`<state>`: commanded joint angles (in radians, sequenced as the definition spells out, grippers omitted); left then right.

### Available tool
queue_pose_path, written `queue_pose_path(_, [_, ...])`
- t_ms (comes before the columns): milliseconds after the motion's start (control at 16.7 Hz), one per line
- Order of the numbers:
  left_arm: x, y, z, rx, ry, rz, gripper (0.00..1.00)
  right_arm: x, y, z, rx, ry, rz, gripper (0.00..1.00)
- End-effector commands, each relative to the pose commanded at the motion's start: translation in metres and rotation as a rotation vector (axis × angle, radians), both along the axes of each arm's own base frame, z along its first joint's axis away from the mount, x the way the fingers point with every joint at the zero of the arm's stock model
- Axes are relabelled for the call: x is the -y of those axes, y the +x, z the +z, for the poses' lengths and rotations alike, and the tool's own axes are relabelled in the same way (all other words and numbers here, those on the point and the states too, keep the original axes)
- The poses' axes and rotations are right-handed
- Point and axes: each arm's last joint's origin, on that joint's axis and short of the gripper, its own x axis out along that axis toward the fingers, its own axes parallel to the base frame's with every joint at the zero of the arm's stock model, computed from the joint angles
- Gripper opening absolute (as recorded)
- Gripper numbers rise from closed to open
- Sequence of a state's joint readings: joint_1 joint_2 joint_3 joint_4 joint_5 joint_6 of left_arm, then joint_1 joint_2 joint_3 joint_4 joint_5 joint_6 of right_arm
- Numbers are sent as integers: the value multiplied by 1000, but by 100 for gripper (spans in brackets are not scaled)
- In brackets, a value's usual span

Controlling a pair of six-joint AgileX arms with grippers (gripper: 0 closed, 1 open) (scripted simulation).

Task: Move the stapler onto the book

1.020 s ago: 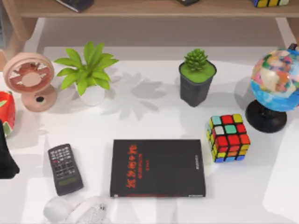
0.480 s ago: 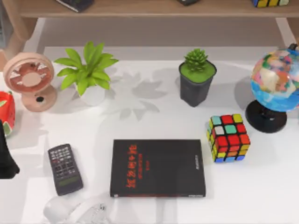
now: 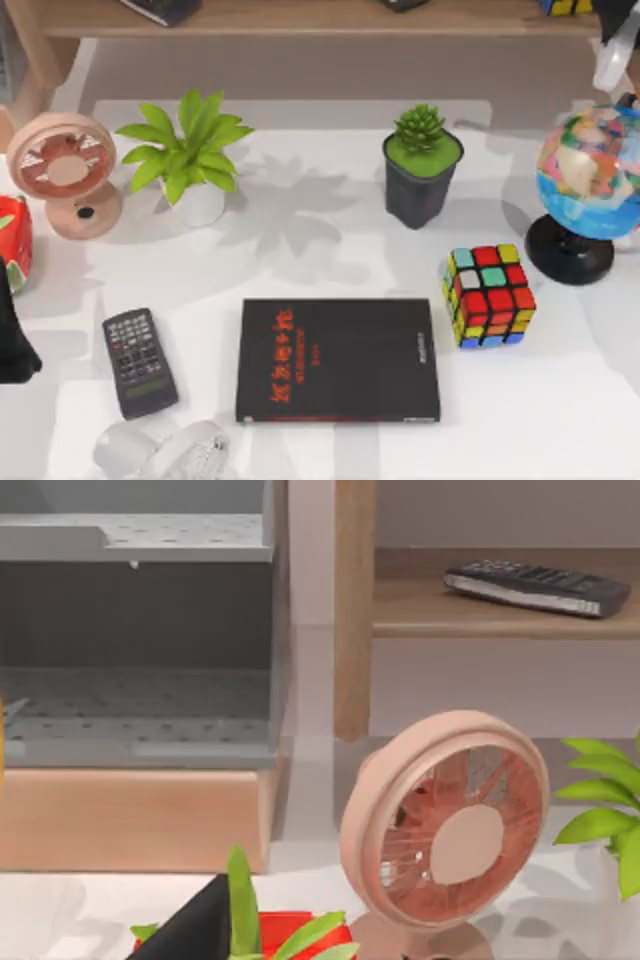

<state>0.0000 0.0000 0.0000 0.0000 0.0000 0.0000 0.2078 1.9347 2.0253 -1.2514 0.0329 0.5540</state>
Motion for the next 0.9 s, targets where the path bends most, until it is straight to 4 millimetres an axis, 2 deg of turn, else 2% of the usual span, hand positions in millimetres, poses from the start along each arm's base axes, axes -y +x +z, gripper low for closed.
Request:
queue_pose_path(180, [0,0,0,0,0,0,100,-74,-22,-24,-56,12,88,0])
queue_pose_path(360, [0,0,0,0,0,0,100,-140,-49,-61,-139,-10,175,0])
queue_pose_path(480, [0,0,0,0,0,0,100,-176,-71,-90,-197,-42,226,0])
queue_pose_path(600, [0,0,0,0,0,0,100,-204,-91,-117,-246,-79,268,0])
queue_pose_path(720, [0,0,0,0,0,0,100,-222,-108,-138,-282,-111,298,0])
queue_pose_path(900, [0,0,0,0,0,0,100,-231,-118,-151,-303,-132,315,0])
